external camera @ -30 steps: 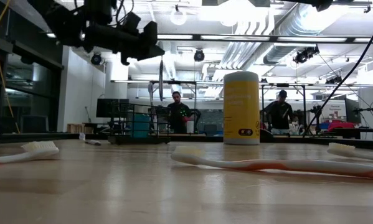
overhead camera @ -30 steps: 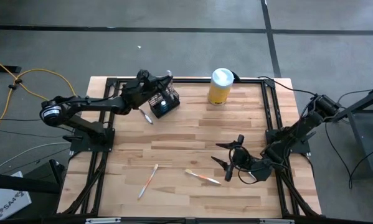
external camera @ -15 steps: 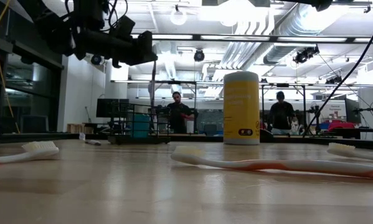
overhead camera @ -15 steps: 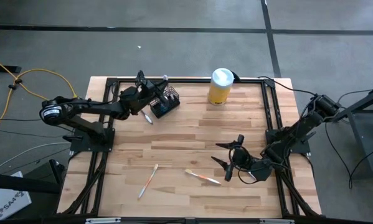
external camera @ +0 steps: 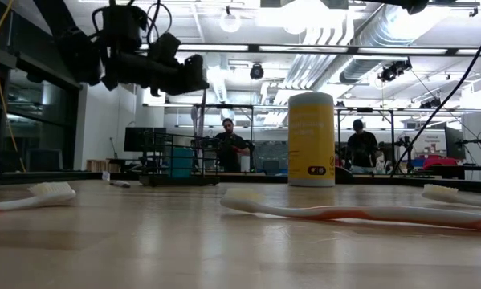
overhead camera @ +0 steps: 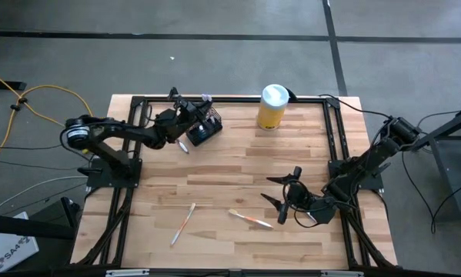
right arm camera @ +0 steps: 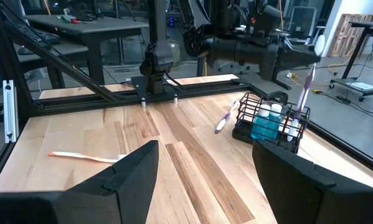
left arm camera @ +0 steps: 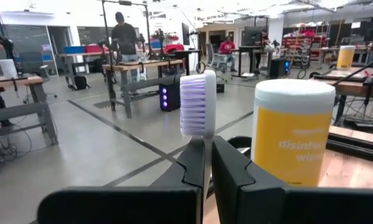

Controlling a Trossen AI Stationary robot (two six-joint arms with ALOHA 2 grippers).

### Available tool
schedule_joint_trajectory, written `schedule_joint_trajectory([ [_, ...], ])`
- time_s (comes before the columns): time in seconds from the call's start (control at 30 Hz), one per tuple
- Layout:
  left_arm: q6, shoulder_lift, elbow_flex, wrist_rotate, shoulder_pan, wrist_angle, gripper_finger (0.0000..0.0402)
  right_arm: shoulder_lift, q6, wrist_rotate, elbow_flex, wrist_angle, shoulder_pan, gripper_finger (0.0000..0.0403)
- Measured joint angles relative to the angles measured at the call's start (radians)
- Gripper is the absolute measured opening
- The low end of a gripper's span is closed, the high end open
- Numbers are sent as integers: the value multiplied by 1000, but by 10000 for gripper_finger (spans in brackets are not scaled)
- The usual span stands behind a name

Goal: Pick & Place toothbrushing station
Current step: Put the bottom purple toothbrush into the right section of the wire organizer

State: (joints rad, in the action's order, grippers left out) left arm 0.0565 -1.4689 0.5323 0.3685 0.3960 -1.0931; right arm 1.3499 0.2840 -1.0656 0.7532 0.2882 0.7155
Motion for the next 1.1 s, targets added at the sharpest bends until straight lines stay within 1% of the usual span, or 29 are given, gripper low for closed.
schedule_joint_trajectory([
  [0.13,-1,-75,0,-3,-6,-74,3,0,0,2,0,0,0,252],
  [0.4,-69,-168,0,28,-6,-80,3,0,0,2,0,0,0,252],
  [0.5,-73,-172,0,58,-6,-79,4,0,-1,2,0,0,0,252],
  [0.77,-83,-172,0,61,-6,-82,22,0,-1,3,0,0,0,252],
  [0.9,-83,-172,0,61,-2,-82,31,0,-1,20,0,0,0,252],
  [1.1,-84,-172,0,62,12,-82,63,0,-1,22,0,0,0,252],
])
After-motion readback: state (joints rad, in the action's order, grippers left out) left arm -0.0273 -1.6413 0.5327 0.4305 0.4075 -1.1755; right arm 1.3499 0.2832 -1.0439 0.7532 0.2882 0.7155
